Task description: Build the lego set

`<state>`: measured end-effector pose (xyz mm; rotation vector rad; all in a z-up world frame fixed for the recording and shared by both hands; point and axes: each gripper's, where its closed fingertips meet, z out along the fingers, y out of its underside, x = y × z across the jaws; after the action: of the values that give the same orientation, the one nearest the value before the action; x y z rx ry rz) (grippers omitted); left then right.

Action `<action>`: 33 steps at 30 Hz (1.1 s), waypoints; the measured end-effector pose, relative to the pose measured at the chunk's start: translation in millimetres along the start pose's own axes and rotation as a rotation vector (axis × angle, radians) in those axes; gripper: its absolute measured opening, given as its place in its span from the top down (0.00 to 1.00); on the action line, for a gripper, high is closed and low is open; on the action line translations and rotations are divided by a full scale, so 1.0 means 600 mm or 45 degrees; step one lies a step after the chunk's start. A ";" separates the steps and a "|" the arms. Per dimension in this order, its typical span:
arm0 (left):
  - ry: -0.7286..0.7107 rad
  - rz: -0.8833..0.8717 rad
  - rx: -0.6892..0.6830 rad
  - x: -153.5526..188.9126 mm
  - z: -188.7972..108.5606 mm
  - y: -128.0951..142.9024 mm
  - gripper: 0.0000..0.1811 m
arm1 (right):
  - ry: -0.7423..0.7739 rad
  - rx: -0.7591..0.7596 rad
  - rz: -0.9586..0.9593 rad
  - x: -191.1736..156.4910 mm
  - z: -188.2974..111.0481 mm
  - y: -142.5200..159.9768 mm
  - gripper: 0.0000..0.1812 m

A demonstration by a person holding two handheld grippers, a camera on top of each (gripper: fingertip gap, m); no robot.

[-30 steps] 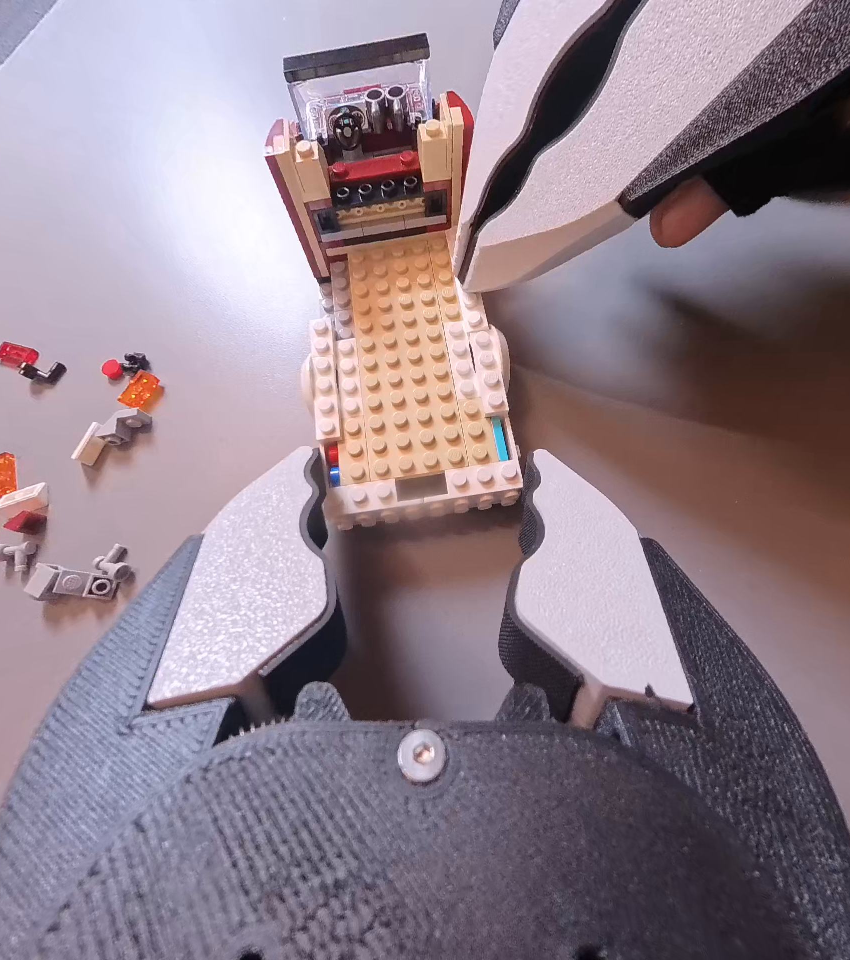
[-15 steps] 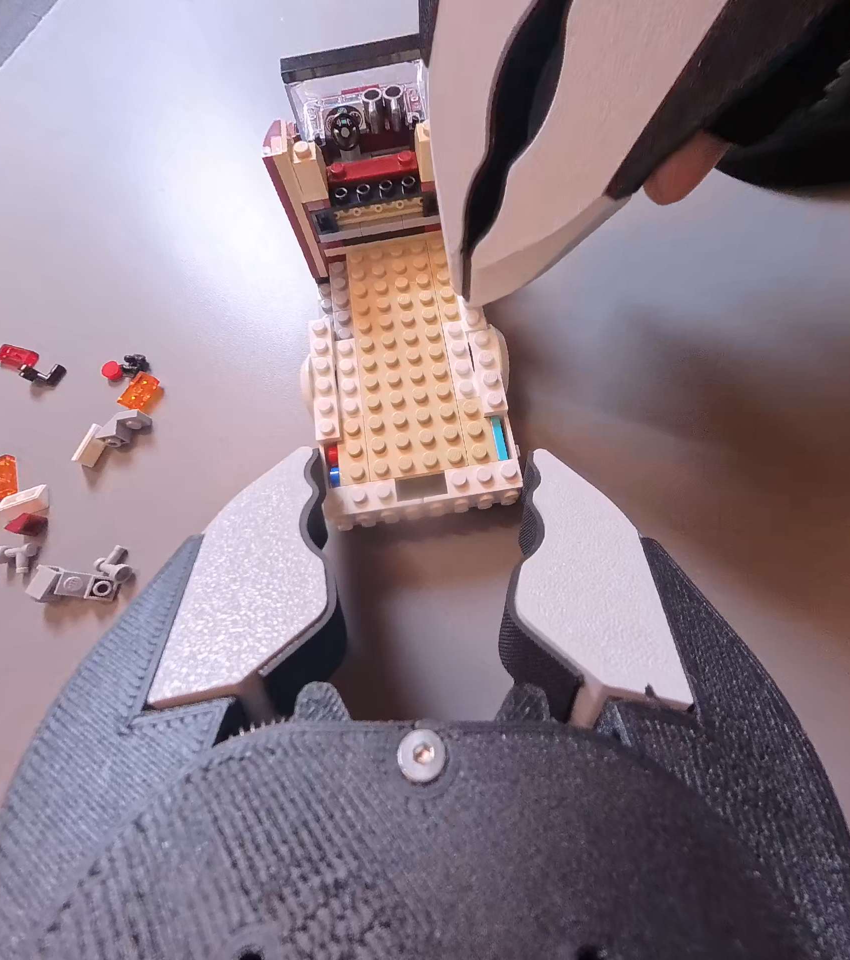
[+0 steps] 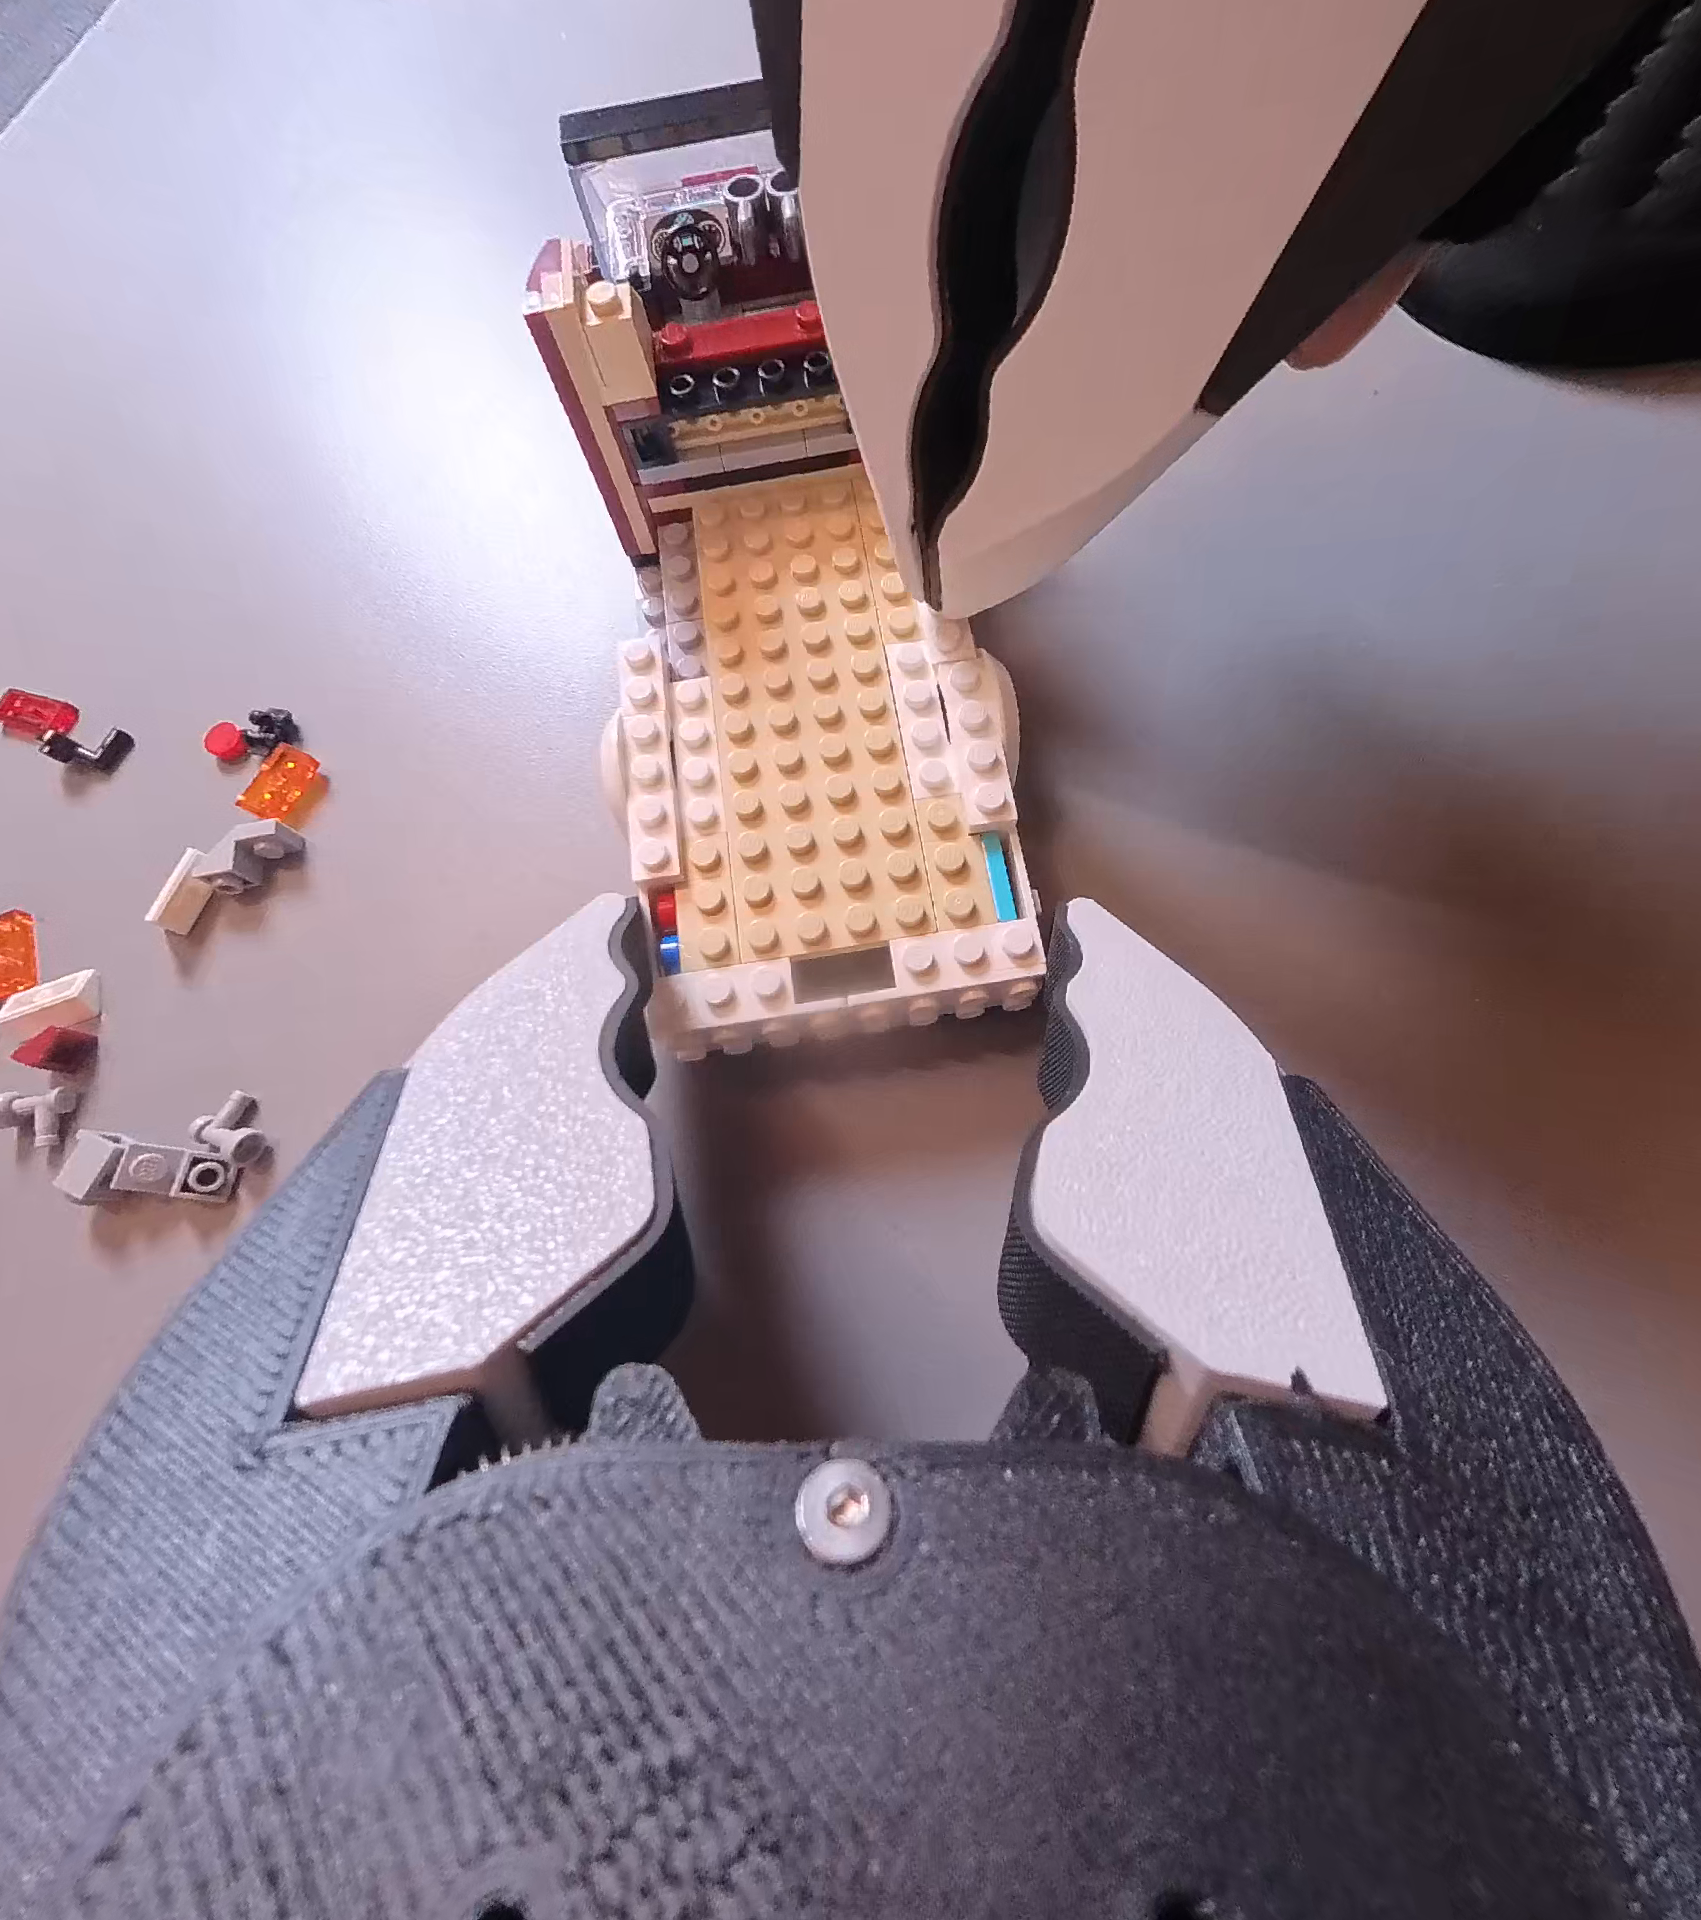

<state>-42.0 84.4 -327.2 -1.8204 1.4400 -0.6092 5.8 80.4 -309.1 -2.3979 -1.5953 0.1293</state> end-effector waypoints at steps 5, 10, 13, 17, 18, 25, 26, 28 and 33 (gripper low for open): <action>0.000 0.000 0.000 0.000 0.000 0.000 0.59 | 0.026 -0.016 -0.027 0.000 0.001 0.001 1.00; -0.001 0.001 -0.002 0.000 0.000 0.000 0.59 | 0.028 -0.017 -0.028 0.000 0.001 0.001 1.00; -0.001 0.000 0.000 0.000 0.000 0.000 0.59 | 0.024 0.009 -0.015 0.001 0.001 0.000 1.00; -0.001 -0.004 0.003 0.000 -0.001 0.000 0.59 | 0.010 0.089 0.027 0.003 -0.001 -0.006 1.00; -0.001 -0.004 0.004 0.000 -0.001 -0.001 0.59 | -0.004 0.115 0.043 0.002 -0.003 -0.010 1.00; 0.000 -0.004 0.005 0.000 -0.001 -0.001 0.59 | -0.007 0.129 0.026 -0.007 0.010 -0.031 1.00; 0.000 -0.004 0.005 0.000 -0.001 -0.001 0.59 | -0.023 0.124 0.032 -0.009 0.012 -0.031 1.00; 0.000 -0.004 0.005 0.000 -0.001 0.000 0.59 | -0.037 0.102 0.030 -0.011 0.014 -0.031 1.00; 0.000 -0.003 0.004 0.000 -0.001 0.000 0.59 | -0.025 0.059 0.018 -0.012 0.015 -0.031 1.00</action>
<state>-42.3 84.4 -326.6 -1.8196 1.4364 -0.6123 -15.5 81.9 -313.7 -2.3801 -1.5668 0.1913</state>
